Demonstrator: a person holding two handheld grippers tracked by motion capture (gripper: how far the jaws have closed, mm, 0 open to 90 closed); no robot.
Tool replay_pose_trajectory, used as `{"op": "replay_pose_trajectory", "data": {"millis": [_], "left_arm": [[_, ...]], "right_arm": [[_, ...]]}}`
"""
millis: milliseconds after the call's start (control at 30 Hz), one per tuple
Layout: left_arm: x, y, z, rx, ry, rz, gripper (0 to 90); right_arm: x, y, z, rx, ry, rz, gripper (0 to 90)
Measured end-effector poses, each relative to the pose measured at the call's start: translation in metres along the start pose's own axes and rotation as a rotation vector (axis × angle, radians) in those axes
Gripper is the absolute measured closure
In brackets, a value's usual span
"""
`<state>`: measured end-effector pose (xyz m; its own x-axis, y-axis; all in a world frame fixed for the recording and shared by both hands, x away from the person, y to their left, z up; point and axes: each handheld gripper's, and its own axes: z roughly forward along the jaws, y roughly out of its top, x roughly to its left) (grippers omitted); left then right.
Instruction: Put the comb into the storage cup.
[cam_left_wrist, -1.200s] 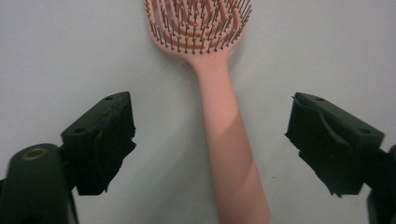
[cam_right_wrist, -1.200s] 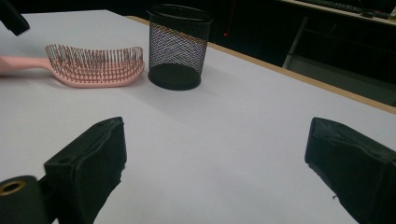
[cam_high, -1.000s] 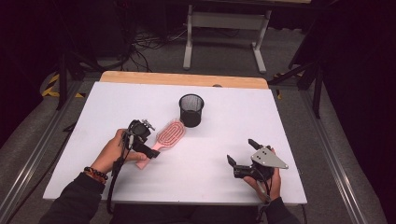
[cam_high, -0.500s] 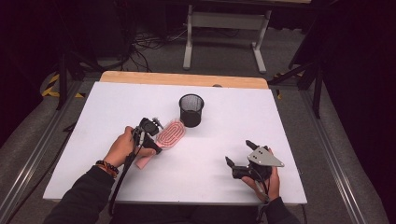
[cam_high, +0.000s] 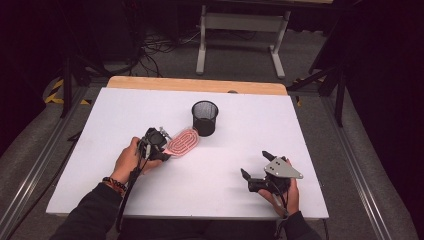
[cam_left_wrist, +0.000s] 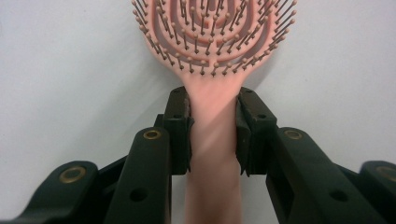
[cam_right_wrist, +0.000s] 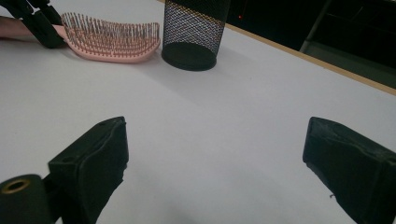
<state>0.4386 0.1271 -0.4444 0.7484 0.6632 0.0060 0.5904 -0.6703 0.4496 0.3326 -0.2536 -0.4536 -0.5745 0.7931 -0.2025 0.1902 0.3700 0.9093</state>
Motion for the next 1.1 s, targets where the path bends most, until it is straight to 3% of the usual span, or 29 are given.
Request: {"op": "replay_pose_trajectory", "data": {"millis": [200,333,367,433,567,833,1100], "left_arm": [[-0.003,-0.016,-0.008,-0.123,0.019,-0.025,69.2],[-0.005,-0.021,-0.016,-0.177,0.046,-0.016,69.2],[-0.008,-0.023,-0.022,-0.220,0.054,-0.009,69.2],[-0.010,-0.025,-0.029,-0.256,0.067,-0.001,69.2],[-0.014,-0.028,-0.035,-0.295,0.091,0.020,69.2],[-0.019,-0.035,-0.047,-0.441,0.156,0.041,69.2],[-0.021,-0.038,-0.052,-0.534,0.168,0.047,69.2]], "right_arm": [[0.001,0.000,0.000,-0.001,0.002,-0.002,7.5],[0.001,0.000,0.000,-0.004,0.003,-0.004,7.5],[0.001,0.000,0.000,-0.007,0.002,-0.004,7.6],[0.001,0.000,-0.001,-0.007,0.000,-0.003,7.6],[0.001,0.000,-0.001,-0.008,-0.002,-0.004,7.5],[0.000,0.000,-0.001,-0.013,-0.013,0.002,7.5],[-0.001,0.000,-0.002,-0.021,-0.017,0.004,7.4]]}}
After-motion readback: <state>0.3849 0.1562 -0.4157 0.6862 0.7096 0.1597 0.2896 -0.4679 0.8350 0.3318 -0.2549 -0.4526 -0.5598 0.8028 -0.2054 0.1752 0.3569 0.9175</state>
